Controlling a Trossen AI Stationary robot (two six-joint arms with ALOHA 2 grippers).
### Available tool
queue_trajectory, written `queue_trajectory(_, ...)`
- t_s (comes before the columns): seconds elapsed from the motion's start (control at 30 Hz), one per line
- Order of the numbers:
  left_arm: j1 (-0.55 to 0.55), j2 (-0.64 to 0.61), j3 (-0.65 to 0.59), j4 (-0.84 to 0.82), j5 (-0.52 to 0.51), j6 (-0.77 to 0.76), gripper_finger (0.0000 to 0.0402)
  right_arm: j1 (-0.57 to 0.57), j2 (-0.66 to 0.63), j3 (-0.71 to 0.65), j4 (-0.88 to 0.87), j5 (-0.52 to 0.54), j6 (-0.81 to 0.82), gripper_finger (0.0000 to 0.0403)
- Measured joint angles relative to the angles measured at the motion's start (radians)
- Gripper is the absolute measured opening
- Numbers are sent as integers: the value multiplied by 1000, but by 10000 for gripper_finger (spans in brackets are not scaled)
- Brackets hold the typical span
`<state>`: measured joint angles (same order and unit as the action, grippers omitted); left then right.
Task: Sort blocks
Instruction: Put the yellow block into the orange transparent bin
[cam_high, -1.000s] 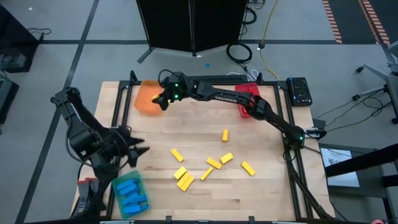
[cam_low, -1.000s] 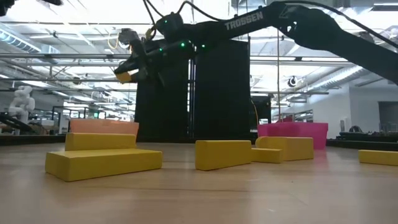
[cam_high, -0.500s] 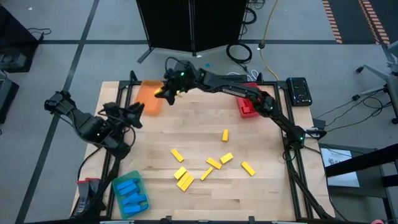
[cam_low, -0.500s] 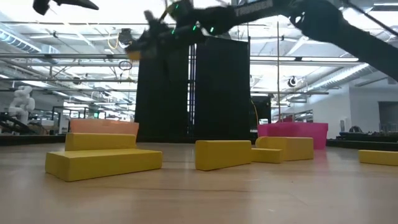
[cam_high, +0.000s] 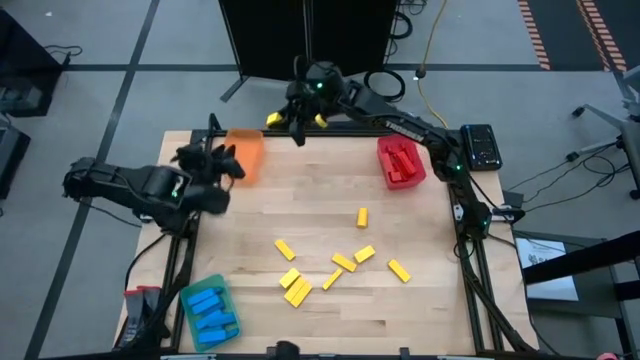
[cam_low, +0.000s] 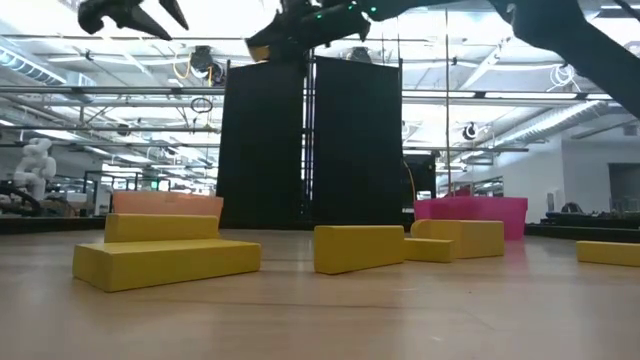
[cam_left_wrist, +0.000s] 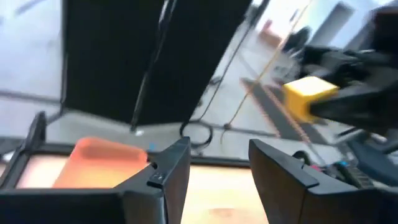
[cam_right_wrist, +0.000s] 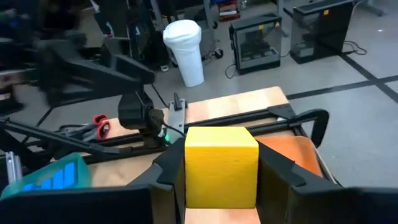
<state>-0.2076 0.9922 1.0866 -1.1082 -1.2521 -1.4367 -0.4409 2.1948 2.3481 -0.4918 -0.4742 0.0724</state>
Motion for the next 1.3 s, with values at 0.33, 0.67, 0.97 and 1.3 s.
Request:
queue_trajectory(0.33,352,32,1,1102,921,1229,68,-77,-129,0,-106,5,-9,114)
queue_trajectory(0.67,772,117,0,1070,1581,1110,12,-67,-233,0,-267,3,-75,114)
queue_trajectory(0.97,867,314,0,1470,1970,951,45,-46,-310,0,-364,109,-153,114)
queue_trajectory(1.3,835,355,0,1583,1723,973,236,-62,-373,0,-418,107,-257,114)
